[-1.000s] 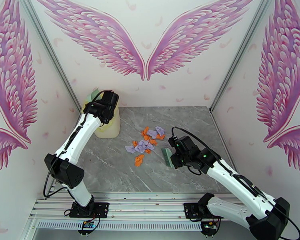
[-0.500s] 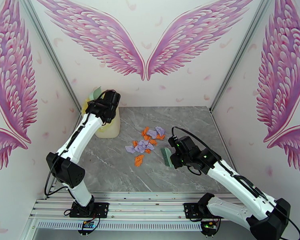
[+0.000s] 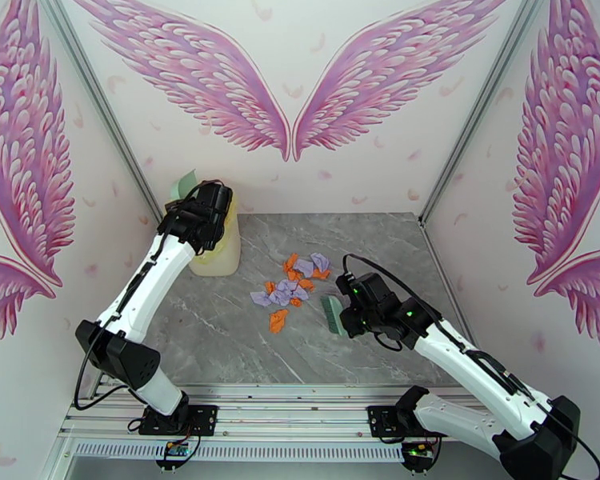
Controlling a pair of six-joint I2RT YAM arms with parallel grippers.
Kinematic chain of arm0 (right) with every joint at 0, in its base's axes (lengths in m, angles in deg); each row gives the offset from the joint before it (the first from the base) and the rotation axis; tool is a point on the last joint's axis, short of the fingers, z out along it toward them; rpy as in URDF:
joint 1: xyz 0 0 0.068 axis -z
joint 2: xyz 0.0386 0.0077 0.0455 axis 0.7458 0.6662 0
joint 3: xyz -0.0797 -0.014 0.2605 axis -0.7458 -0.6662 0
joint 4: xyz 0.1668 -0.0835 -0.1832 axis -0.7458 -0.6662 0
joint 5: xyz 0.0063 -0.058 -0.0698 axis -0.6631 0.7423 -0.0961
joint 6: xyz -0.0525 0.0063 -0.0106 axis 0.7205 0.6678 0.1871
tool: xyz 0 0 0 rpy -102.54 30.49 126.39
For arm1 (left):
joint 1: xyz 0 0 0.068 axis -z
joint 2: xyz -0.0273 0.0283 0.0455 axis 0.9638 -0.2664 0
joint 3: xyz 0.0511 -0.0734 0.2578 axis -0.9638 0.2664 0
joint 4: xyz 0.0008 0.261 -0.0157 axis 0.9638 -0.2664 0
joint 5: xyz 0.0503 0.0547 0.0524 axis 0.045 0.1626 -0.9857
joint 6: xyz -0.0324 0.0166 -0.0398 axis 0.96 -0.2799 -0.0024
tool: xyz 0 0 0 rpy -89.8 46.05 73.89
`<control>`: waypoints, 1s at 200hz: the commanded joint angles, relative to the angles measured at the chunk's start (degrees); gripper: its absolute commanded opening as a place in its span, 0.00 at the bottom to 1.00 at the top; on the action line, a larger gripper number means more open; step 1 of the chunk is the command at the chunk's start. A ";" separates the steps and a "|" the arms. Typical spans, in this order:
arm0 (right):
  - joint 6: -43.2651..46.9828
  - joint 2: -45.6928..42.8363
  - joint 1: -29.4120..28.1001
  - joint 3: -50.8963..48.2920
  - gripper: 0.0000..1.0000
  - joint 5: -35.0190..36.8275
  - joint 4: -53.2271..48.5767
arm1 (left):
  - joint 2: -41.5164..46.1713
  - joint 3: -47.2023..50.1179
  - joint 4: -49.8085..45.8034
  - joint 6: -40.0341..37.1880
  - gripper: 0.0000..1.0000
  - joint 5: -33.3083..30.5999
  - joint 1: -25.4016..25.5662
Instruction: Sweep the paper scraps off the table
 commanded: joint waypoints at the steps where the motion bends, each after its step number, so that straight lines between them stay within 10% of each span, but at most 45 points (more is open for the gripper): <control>1: -0.29 -0.80 0.21 -0.65 0.00 -0.62 1.41 | 2.73 -0.48 0.64 1.47 0.00 -0.88 -0.19; 85: -1.12 0.74 0.25 3.04 0.00 1.67 0.29 | 13.43 -8.78 -19.73 35.56 0.00 19.51 11.20; 144: 0.18 3.52 0.27 7.75 0.00 5.55 -2.09 | 26.62 16.12 -23.23 58.70 0.00 43.17 13.45; 200: 4.80 9.76 0.27 15.87 0.00 11.97 -5.15 | 36.33 37.59 -19.18 74.07 0.00 50.48 22.19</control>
